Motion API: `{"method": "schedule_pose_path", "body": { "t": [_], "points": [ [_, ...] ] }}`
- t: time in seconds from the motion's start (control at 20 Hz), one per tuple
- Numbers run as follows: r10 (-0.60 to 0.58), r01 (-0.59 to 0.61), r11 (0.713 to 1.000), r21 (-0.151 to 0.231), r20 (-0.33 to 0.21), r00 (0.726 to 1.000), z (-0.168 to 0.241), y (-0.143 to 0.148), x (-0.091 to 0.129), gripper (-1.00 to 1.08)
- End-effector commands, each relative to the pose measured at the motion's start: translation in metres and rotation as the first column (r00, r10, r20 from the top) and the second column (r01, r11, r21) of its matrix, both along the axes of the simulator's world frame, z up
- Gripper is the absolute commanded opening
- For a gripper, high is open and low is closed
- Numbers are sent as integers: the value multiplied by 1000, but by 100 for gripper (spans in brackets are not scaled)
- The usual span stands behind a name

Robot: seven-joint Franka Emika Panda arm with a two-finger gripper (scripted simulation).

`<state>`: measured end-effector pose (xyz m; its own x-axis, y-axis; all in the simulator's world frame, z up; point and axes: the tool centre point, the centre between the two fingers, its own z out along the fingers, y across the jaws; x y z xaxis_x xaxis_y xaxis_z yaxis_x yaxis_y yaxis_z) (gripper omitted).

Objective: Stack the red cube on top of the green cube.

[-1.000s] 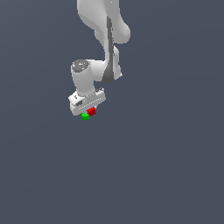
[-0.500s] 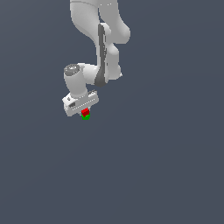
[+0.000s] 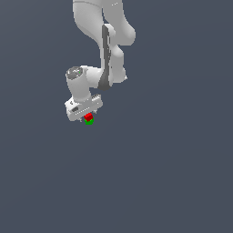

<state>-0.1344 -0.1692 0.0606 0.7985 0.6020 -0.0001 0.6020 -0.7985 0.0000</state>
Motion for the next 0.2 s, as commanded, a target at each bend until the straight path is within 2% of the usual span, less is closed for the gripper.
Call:
{"method": "schedule_pose_path", "body": {
  "t": [0.0, 0.15],
  "points": [
    [0, 0, 1000, 0, 0, 1000, 0, 0, 0, 100],
    [0, 0, 1000, 0, 0, 1000, 0, 0, 0, 100]
  ]
}}
